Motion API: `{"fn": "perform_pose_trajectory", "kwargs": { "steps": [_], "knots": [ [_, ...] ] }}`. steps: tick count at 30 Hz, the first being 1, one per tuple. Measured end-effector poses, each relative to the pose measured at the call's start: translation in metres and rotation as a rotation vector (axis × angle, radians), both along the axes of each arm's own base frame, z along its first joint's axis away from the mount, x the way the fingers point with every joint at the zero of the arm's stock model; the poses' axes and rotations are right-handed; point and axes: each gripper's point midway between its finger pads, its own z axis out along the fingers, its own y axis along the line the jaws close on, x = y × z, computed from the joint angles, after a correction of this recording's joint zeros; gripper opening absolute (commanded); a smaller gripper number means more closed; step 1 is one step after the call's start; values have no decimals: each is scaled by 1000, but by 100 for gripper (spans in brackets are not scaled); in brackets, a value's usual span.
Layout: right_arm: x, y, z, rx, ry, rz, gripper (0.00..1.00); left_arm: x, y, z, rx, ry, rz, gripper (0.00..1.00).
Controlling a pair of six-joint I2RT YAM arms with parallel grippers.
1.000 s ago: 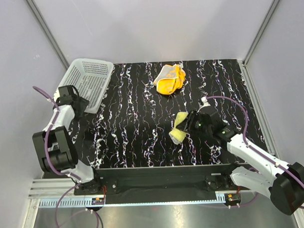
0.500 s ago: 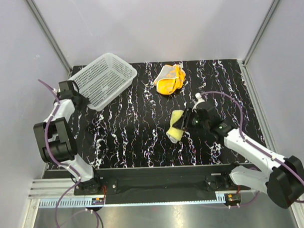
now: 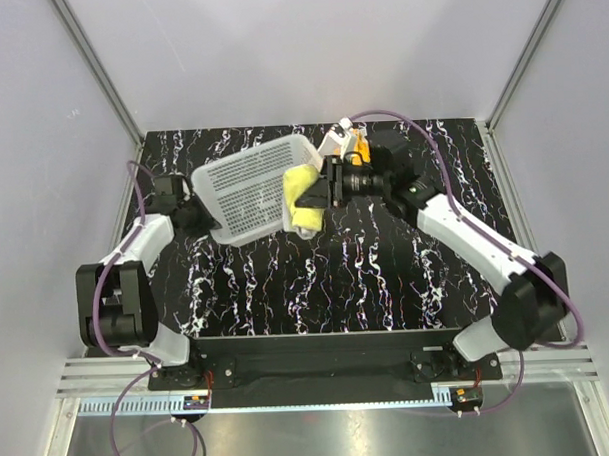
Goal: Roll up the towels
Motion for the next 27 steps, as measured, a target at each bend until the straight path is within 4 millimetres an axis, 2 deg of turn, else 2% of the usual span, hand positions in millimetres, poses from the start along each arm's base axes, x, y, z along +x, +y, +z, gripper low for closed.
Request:
{"fn": "perform_pose_trajectory", "kwargs": {
  "steps": [2,5,10,14,16,20,23,27],
  "knots": [
    [2,12,4,28,-1,76,41,-11,-19,0,-10,3,-79,0],
    [8,28,-4,60,32,166,41,-25,-40,-1,-5,17,-173,0],
    [31,55,-35,80,120,250,41,-38,-60,-2,0,25,-273,0],
    [52,79,-76,54,185,275,40,-48,-69,-2,0,29,-327,0],
    [63,96,-105,14,221,274,39,-50,-72,-2,2,30,-344,0],
    [66,120,-153,-78,277,255,37,-51,-73,-2,2,30,-356,0],
    [65,127,-192,-177,325,196,38,-51,-73,-2,2,30,-357,0],
    [71,119,-231,-305,372,81,40,-51,-73,-2,2,30,-357,0]
  ]
}}
